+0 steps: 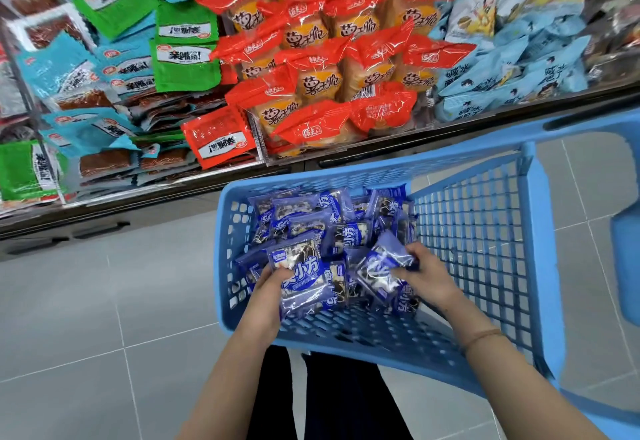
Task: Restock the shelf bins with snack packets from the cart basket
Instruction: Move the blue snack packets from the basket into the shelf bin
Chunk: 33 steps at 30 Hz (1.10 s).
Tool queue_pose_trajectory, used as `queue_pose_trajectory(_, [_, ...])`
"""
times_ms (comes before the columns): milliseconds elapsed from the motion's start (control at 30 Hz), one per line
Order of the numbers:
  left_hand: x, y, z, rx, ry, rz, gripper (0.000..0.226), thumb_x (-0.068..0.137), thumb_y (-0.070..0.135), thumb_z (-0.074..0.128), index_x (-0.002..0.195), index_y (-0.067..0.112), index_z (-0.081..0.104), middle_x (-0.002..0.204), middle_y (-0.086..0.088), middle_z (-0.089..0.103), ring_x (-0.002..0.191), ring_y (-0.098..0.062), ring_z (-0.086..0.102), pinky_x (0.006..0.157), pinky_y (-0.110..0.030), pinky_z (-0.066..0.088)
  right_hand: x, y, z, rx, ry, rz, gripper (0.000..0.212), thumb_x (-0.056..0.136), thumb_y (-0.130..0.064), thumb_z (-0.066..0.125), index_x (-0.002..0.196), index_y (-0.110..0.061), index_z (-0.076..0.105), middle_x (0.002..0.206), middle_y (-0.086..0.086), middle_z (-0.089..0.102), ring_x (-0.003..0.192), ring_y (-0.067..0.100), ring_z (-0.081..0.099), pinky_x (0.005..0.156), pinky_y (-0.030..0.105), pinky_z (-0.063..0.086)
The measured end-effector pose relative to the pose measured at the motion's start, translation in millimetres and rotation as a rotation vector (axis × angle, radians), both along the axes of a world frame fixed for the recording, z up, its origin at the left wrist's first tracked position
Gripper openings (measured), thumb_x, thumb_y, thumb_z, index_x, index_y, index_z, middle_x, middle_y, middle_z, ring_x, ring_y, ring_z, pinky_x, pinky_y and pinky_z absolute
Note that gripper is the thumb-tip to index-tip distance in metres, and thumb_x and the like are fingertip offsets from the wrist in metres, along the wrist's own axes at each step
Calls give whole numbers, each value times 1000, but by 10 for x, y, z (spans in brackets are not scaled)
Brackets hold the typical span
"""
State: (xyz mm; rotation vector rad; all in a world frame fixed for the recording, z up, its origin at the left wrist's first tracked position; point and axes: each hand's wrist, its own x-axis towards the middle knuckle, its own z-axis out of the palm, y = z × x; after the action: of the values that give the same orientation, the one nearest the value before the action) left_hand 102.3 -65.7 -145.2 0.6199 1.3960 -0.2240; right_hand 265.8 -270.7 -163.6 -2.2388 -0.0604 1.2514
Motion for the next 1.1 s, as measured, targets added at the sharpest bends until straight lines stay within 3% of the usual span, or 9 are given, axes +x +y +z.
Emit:
queue_pose_trajectory(67, [38, -12, -5, 11, 4, -24, 20, 94, 10, 49, 88, 27, 56, 92, 11, 56, 76, 5, 62, 72, -12, 47, -9, 33, 110, 104, 131, -388, 29, 82, -8, 69, 106, -14, 54, 101, 1, 64, 85, 13, 62, 75, 23, 49])
queue_pose_trajectory(133, [69, -54, -20, 19, 25, -53, 17, 96, 14, 49, 90, 28, 56, 103, 7, 55, 98, -11, 56, 95, -29, 40, -86, 140, 215, 207, 323, -743, 42, 77, -9, 73, 114, -8, 51, 106, 9, 66, 88, 21, 66, 76, 28, 53])
queue_pose_trajectory(333, [162, -265, 60, 39, -70, 116, 20, 91, 14, 55, 110, 16, 54, 120, -11, 60, 110, -33, 59, 96, -45, 48, -689, 775, 323, 133, 402, -913, 13, 85, -24, 68, 90, -16, 59, 78, 0, 66, 60, 9, 61, 51, 22, 43])
queue_pose_trajectory(467, [80, -267, 92, 124, -163, 92, 65, 70, 22, 81, 127, 17, 49, 118, -8, 67, 109, -28, 64, 100, -49, 47, -1024, 1010, 427, 224, 299, -772, 11, 81, -20, 72, 74, -17, 64, 61, -11, 68, 56, 1, 63, 48, 14, 44])
queue_pose_trajectory(633, [-32, -76, 31, 149, -91, 122, 41, 84, 11, 68, 123, 8, 59, 111, -12, 70, 105, -31, 66, 96, -50, 49, -1020, 893, 329, 131, 433, -514, 18, 88, -42, 60, 83, -26, 63, 80, -11, 65, 73, 9, 61, 60, 21, 48])
queue_pose_trajectory(733, [-117, 48, 33, 157, -61, 149, 42, 84, 9, 68, 125, 9, 58, 114, -11, 69, 106, -29, 65, 88, -42, 51, -705, 618, 64, 8, 218, -552, 12, 89, -28, 62, 92, -17, 58, 87, -1, 61, 83, 20, 59, 70, 18, 50])
queue_pose_trajectory(800, [-166, 88, 67, 167, -65, 155, 42, 84, 7, 67, 125, 8, 57, 116, -12, 68, 108, -30, 63, 97, -46, 48, -480, 450, -102, -99, 19, -283, 29, 87, -12, 64, 114, -11, 53, 102, 4, 56, 86, 19, 56, 63, 6, 46])
queue_pose_trajectory(933, [-258, 72, 148, 180, -119, 106, 32, 84, 1, 64, 116, 8, 63, 100, -8, 73, 95, -27, 67, 94, -44, 49, -253, 338, -380, -244, -219, 603, 75, 83, -18, 68, 146, -24, 28, 149, 1, 26, 135, 24, 28, 112, 37, 33])
queue_pose_trajectory(1100, [-322, 57, 172, 160, -152, 128, 33, 86, 7, 63, 119, 9, 62, 101, -8, 72, 89, -22, 68, 84, -38, 51, -248, 460, -431, -151, -281, 949, 48, 80, -24, 70, 120, -12, 47, 127, 6, 49, 121, 23, 47, 98, 35, 44])
